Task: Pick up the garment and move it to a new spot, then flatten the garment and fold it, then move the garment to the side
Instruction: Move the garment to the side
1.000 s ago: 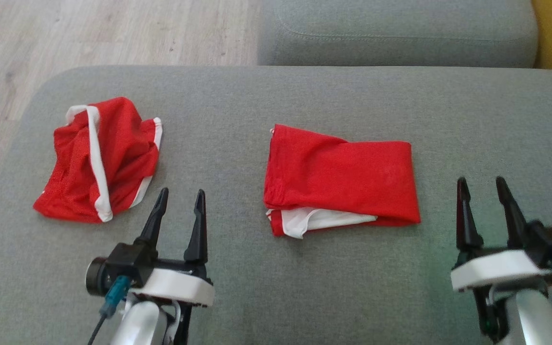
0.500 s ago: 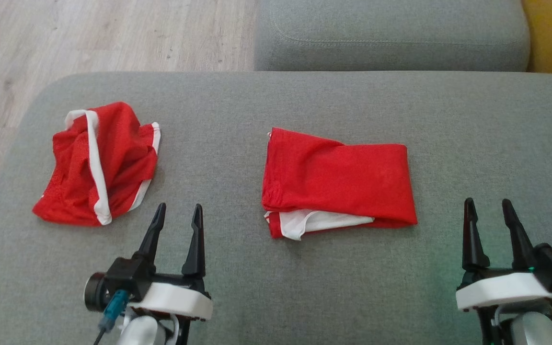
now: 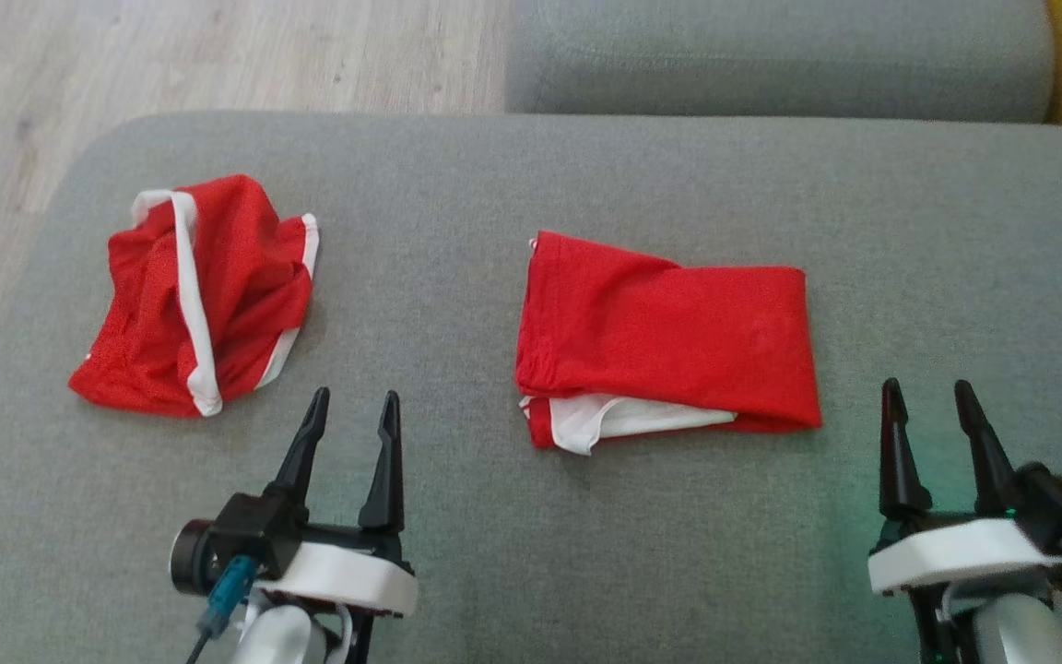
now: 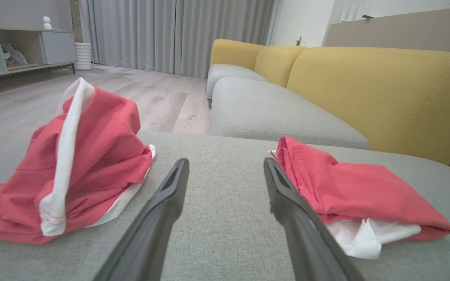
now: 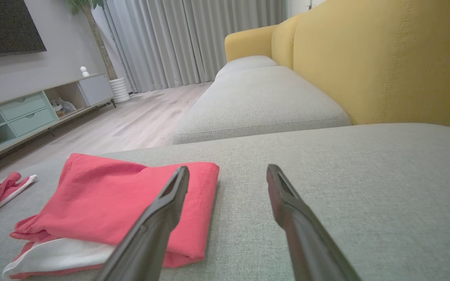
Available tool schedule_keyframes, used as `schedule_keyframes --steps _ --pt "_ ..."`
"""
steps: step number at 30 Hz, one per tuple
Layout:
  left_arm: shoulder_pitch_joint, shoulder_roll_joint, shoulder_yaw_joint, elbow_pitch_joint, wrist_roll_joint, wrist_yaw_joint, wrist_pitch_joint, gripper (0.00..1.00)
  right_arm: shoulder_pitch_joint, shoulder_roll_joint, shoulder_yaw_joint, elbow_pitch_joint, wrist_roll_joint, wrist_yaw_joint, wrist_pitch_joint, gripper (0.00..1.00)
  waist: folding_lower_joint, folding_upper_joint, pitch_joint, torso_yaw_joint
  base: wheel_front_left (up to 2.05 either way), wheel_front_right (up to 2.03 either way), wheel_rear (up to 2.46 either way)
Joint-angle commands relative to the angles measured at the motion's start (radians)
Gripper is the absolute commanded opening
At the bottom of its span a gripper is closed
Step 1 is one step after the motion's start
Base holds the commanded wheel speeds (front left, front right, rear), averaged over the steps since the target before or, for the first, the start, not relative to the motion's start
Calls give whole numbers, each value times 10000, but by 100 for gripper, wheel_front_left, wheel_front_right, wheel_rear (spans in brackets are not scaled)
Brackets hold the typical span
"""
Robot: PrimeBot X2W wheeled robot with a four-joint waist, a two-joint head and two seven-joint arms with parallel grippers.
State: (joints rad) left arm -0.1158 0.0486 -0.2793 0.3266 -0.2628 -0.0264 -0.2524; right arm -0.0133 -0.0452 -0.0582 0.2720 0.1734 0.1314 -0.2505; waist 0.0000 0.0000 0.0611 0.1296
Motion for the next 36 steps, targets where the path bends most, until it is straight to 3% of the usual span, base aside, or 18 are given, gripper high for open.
schedule_keyframes --steps 1,9,23,24,25,26,31,36 --pt "-488 17 208 -329 42 22 -93 100 -616 -51 288 -152 -105 -7 51 100 0 0 268 61 0 0 0" --pt "-1071 17 -70 -354 37 -23 -93 100 -2113 -51 518 1039 275 -7 995 100 0 0 1271 328 0 0 0" --pt "-1632 17 -276 -258 72 52 -93 100 -3748 -51 956 3885 250 -7 2105 100 0 0 1748 602 0 0 0" --pt "-1638 17 -283 -248 69 58 -93 100 -3797 -51 1005 4017 261 -7 2119 92 0 0 1730 598 0 0 0" --pt "-1640 17 -288 -235 81 60 -93 100 -3842 -51 1032 4123 215 -7 2084 31 0 0 1700 586 0 0 0" --pt "-1639 16 -293 -218 125 61 -93 100 -3884 -51 1059 4205 139 -7 2017 0 0 0 1657 564 0 0 0" --pt "-1530 16 -294 -186 320 69 -93 100 -4025 -128 1209 4420 -585 -7 1672 0 0 0 1220 270 0 0 0" --pt "-1340 16 -312 -270 381 80 -93 100 -4000 -651 1587 4144 -1294 -7 1737 0 0 0 826 -173 0 0 0"
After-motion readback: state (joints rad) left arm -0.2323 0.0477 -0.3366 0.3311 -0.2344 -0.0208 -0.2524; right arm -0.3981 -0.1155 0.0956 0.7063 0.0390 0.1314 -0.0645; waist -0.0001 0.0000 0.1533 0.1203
